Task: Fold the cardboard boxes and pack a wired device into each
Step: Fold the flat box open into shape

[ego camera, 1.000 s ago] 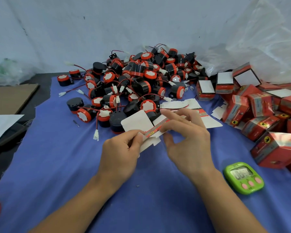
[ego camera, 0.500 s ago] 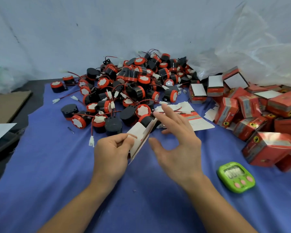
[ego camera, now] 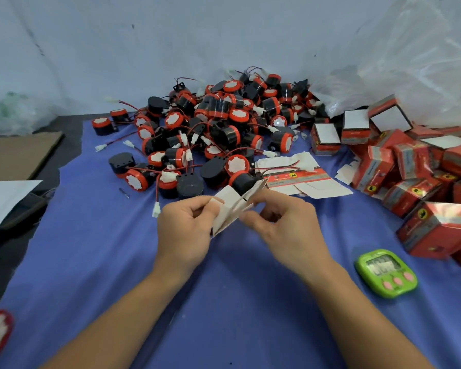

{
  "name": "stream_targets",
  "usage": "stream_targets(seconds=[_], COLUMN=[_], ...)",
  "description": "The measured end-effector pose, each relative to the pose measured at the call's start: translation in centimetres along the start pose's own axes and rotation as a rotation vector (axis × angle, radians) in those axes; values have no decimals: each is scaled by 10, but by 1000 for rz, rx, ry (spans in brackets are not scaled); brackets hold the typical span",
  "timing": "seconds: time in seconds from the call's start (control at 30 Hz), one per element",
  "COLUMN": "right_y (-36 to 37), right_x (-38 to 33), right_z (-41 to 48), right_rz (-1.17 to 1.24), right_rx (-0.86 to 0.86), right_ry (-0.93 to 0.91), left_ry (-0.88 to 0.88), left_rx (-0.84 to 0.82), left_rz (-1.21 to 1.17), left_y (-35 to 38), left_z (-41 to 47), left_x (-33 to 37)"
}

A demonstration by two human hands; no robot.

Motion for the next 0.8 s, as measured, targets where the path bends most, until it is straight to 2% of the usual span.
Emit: stream_targets(seconds=[0.2, 0.3, 0.47, 0.67, 0.8], right_y=[-5, -8, -4, 5, 5], right_x=[-1, -5, -10, -12, -13], right_z=[-1, -4, -6, -5, -3], right_rz=[-98, -135, -158, -153, -38], right_rx=[145, 206, 209, 190, 202], right_ry=[43, 80, 118, 78, 15], left_ry=[31, 101, 168, 57, 70], left_rx=[205, 235, 157, -45, 22], left_rz=[-24, 49, 34, -215, -134], left_y=[-12, -10, 4, 16, 11], left_z=[3, -1, -4, 1, 3], left_x=[11, 15, 7, -1, 1])
Point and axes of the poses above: each hand's wrist, its own z-axis towards the middle knuckle, its own y-axis out of the palm, x = y × z, the point moved 4 cm from there along z, towards the middle knuckle, and after that the axes turned 4 degrees about y, right-handed, at the moved point
